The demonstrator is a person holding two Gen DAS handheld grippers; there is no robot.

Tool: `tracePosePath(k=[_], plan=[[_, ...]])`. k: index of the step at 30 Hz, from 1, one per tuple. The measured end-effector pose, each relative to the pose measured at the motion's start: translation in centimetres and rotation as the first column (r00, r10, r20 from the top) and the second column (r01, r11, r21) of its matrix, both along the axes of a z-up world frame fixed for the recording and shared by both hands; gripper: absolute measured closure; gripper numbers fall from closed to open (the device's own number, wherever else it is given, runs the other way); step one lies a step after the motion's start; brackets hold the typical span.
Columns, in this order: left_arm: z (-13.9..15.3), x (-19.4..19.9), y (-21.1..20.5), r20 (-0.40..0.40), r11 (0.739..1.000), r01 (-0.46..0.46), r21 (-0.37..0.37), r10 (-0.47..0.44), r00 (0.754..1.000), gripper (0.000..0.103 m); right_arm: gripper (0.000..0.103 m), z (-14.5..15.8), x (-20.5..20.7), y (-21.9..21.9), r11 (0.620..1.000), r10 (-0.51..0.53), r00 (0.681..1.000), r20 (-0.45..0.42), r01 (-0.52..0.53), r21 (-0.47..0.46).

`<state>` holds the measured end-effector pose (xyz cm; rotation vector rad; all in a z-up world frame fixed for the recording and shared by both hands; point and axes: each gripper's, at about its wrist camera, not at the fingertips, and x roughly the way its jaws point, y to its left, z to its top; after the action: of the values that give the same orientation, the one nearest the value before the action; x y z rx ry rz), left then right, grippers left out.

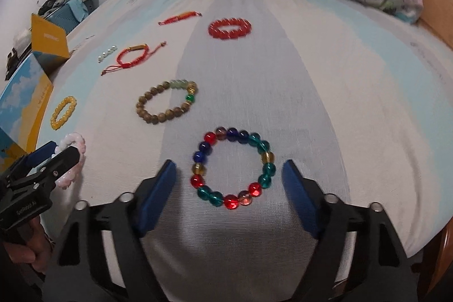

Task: Organize jewelry
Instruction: 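Grasp the pink bead bracelet with left tool while right tool grasps multicolour bracelet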

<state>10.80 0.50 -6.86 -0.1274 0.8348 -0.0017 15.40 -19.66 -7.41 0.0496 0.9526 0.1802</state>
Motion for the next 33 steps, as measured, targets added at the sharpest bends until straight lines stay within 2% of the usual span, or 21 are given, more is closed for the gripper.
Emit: tracePosePath(k=[3,6,9,12,13,14,15,16,25,33], plan=[[-0.1,0.0,0.0,0.001,1.000,0.001,0.006,-0.001,1.000,0.020,0.037,-0.3,0.2,-0.5,1.000,-0.016,1.000,-0.018,0.016,0.021],[-0.4,0.0,-0.2,-0.013,0.999,0.002,0.036,-0.001,1.000,0.029,0.040,-0.4,0.1,-0.5,1.000,-0.015,1.000,-0.017,0.015,0.003],[-0.3,-0.1,-0.2,-0.017,0.999,0.005,0.033,-0.005,1.000,0.042,0.048,-0.5,0.2,-0.6,1.000,-0.019,1.000,-0.019,0.019,0.001],[-0.3,-0.1,0.1,-0.024,1.000,-0.002,0.023,0.003,1.000,0.057,0.061,-0.5,0.2,-0.8,1.000,-0.031,0.999,-0.021,0.031,0.000],[-0.2,-0.2,0.3,-0.027,1.000,-0.004,0.013,0.004,1.000,0.064,0.070,-0.5,0.2,-0.8,0.999,-0.032,0.999,-0.020,0.032,0.002],[-0.2,-0.2,0.4,-0.027,1.000,-0.004,0.003,0.004,1.000,0.079,0.075,-0.5,0.2,-0.9,0.999,-0.034,0.999,-0.018,0.034,0.003],[-0.2,-0.2,0.6,-0.030,1.000,0.001,-0.018,-0.002,1.000,0.087,0.083,-0.4,0.2,-0.9,0.999,-0.035,0.999,-0.016,0.035,0.006],[-0.1,-0.3,0.7,-0.029,1.000,0.005,-0.030,-0.006,1.000,0.094,0.084,-0.4,0.2,-1.0,0.999,-0.035,0.999,-0.014,0.035,0.011],[0.7,-1.1,0.8,-0.022,1.000,0.002,0.009,-0.002,1.000,0.094,0.084,0.8,-0.6,-1.0,0.999,-0.026,0.998,0.049,0.025,0.026],[1.4,-2.0,1.1,-0.023,1.000,-0.005,0.008,0.005,1.000,0.094,0.084,1.7,-1.3,-0.2,1.000,0.014,0.995,0.099,-0.016,0.021]])
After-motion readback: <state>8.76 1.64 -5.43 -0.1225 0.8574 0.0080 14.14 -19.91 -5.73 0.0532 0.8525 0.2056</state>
